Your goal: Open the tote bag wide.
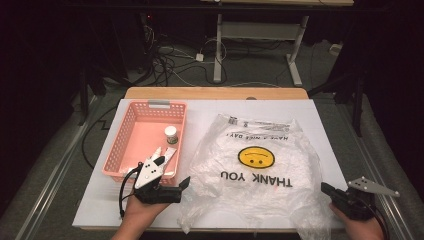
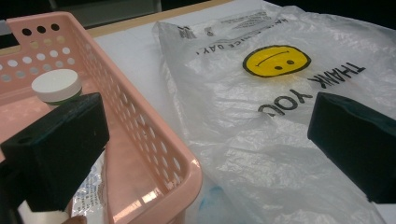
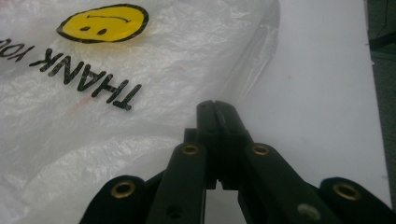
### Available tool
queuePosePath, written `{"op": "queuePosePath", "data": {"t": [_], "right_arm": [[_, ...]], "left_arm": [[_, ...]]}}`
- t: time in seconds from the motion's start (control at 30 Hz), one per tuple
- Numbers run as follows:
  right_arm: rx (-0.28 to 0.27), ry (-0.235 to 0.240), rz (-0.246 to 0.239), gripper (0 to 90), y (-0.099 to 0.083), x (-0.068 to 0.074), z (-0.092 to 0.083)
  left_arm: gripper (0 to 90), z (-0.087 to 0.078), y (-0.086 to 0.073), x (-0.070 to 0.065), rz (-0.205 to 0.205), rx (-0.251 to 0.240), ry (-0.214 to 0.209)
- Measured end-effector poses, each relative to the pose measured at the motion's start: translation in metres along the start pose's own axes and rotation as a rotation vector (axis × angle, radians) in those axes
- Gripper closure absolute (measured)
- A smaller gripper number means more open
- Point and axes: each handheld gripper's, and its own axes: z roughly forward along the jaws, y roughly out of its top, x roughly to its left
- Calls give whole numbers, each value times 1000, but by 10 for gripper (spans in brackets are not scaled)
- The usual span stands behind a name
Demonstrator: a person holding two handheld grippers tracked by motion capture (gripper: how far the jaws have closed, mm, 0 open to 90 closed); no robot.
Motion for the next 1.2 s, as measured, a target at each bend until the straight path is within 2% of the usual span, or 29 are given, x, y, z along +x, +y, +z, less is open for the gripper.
{"op": "queuePosePath", "data": {"t": [0.17,0.3,0.4,0.5,0.53,0.57,0.67,0.73,0.8,0.87,0.93,0.97,1.0,1.03,1.07,1.1,1.13,1.17,1.2], "right_arm": [[17,20,-11,900,-14,9,-11],[44,60,-20,900,-27,17,-15],[64,78,-27,838,-33,21,-16],[5,84,-33,731,-26,20,-22],[5,84,-33,731,-26,20,-22],[-30,83,-31,667,-20,17,-23],[-60,77,-24,598,-10,12,-20],[-71,71,-23,553,1,8,-15],[-71,61,-45,514,16,4,-5],[-75,47,-57,514,28,-2,5],[-75,27,-59,496,41,-10,19],[-70,16,-59,497,49,-15,30],[-64,8,-57,496,55,-19,39],[-61,-2,-48,488,60,-24,47],[-61,-2,-48,488,60,-24,47],[-55,-2,-7,441,69,-34,65],[-55,-2,-7,441,69,-34,65],[-39,-6,8,431,77,-41,82],[-37,-5,13,429,81,-44,90]], "left_arm": [[0,0,0,-1,0,-1,0],[0,0,0,-1,4,2,1],[0,1,0,-1,4,6,3],[0,0,1,0,-7,9,13],[0,0,1,0,-7,9,13],[0,-2,3,-1,-6,24,40],[0,-4,5,3,-6,38,47],[0,-5,4,4,-12,40,42],[0,-6,4,5,-11,39,35],[0,-6,5,4,-1,51,25],[0,-7,7,4,-16,61,-23],[0,-7,7,4,-16,61,-23],[0,-7,7,3,-22,57,-42],[0,-8,7,3,-20,43,-67],[0,-8,7,3,-20,43,-67],[0,-8,7,2,-12,32,-61],[0,-9,8,2,-9,27,-58],[0,-9,8,4,-13,22,-53],[0,-9,7,4,-17,20,-50]]}}
